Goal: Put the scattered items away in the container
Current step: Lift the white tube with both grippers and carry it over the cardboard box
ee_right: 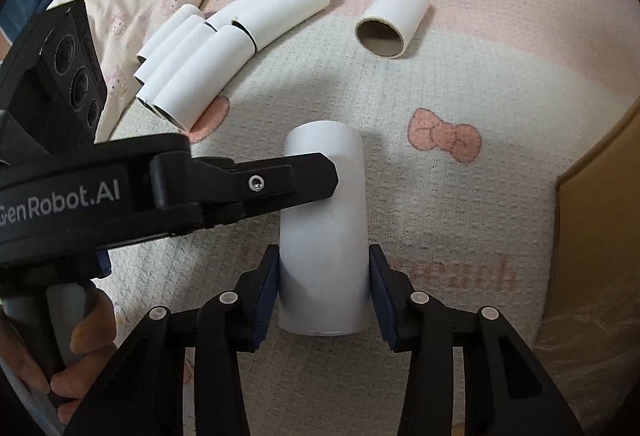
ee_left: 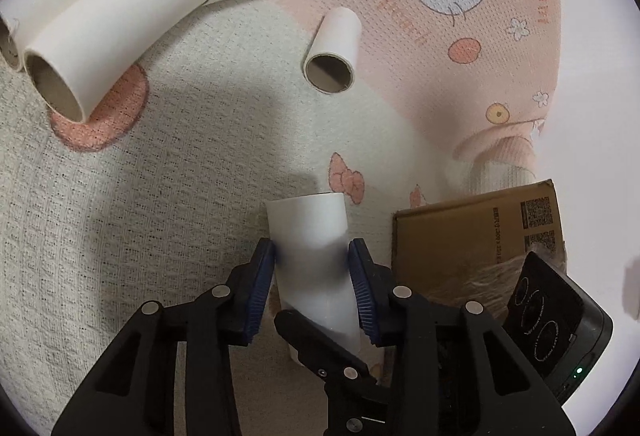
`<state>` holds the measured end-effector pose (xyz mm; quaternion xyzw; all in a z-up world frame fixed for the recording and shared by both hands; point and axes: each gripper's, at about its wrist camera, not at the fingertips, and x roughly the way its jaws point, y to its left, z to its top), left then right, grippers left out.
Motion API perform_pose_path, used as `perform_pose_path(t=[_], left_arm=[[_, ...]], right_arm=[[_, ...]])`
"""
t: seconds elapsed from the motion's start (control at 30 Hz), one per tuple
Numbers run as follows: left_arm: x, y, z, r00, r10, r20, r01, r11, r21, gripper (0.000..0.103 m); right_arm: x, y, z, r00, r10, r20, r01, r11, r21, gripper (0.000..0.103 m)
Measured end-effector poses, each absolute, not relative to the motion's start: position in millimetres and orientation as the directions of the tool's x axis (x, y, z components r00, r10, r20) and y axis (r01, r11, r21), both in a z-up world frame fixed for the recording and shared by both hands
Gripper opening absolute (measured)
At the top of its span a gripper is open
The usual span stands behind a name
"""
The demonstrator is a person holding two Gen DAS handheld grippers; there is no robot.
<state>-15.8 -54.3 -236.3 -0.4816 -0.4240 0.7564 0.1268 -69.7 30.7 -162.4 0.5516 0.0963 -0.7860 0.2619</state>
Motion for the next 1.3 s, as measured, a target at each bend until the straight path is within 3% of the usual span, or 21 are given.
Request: perform_pose_path(t=[0.23, 0.53, 0.97, 1.13, 1.3], left_arm=[[-6.7, -52.0, -210.1, -0.533, 0.582, -0.614, 0.199, -0.619, -0.76, 0.041], [20.9, -47.7, -134.0, -0.606, 0.533, -0.591, 0.101, -0.685, -0.721, 0.041], [31.1, 13.1, -49.0, -0.629, 0.613, -0.478, -0.153, -0.701, -0.697, 0.041], [18.9, 51.8, -21.8, -0.582, 0.658, -0.477, -0.25, -0.704, -0.665, 0.041], [-9.8, 86.1, 9.4, -0.518, 0.661, -0.544, -0.267, -0.728, -0.631, 0.041]], right_arm=[[-64.1, 38.6, -144.0, -0.253, -0.353, -0.901, 0.5, -0.845, 0.191, 0.04], [-45.6, 46.8, -77.5, -0.298, -0.436, -0.849, 0.508, -0.825, 0.245, 0.04], [-22.5, 85.3, 33.5, -0.507, -0.413, -0.756, 0.469, -0.869, 0.16, 0.04], [-25.1, 117.5, 67.6, -0.568, -0.373, -0.734, 0.427, -0.896, 0.125, 0.04], [-38.6, 154.4, 88.4, -0.576, -0.366, -0.731, 0.375, -0.913, 0.161, 0.04]])
